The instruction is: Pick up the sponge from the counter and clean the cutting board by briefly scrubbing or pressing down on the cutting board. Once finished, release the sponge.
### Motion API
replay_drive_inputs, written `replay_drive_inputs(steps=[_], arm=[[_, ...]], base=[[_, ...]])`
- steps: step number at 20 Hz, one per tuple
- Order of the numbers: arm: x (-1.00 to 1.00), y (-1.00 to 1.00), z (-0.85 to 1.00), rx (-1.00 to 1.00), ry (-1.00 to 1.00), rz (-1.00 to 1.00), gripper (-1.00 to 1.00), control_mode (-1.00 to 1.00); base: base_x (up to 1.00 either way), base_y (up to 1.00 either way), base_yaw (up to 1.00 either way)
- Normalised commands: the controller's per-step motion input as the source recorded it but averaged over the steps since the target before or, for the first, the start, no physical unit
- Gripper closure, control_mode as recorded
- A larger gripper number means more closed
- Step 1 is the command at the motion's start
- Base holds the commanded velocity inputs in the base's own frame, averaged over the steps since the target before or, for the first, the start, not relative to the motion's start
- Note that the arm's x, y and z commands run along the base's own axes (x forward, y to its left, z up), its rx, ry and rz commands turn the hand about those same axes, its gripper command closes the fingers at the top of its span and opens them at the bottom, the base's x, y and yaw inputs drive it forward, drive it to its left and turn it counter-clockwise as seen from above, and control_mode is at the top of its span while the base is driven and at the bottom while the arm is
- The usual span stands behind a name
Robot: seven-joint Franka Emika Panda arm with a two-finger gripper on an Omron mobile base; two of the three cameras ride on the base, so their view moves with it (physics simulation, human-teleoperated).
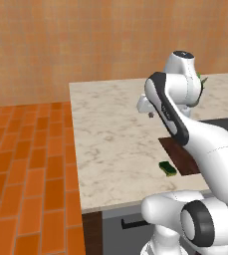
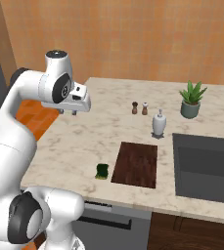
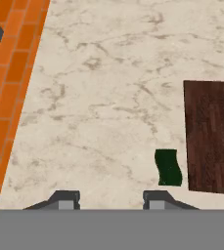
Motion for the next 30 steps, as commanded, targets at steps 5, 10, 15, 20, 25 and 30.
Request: replay_drive_inputs(steps=[5, 10, 15, 20, 25, 30], arm=[[-0.32, -0.22, -0.08, 0.0, -0.01, -0.01, -1.0, -1.0], [-0.32, -0.19, -0.33, 0.0, 0.02, 0.0, -1.0, -1.0], [-0.06, -0.14, -0.47, -0.01, 0.05, 0.0, -1.0, -1.0], [-0.01, -0.39, -0.21, 0.0, 0.0, 0.0, -1.0, -1.0], [-0.01, -0.32, -0.58, -0.04, 0.0, 0.0, -1.0, -1.0], [-0.07, -0.02, -0.57, -0.02, 0.0, 0.01, -1.0, -1.0]], base=[[0.0, 0.0, 0.0], [0.0, 0.0, 0.0], [0.0, 0.0, 0.0], [0.0, 0.0, 0.0], [0.0, 0.0, 0.0], [0.0, 0.0, 0.0]])
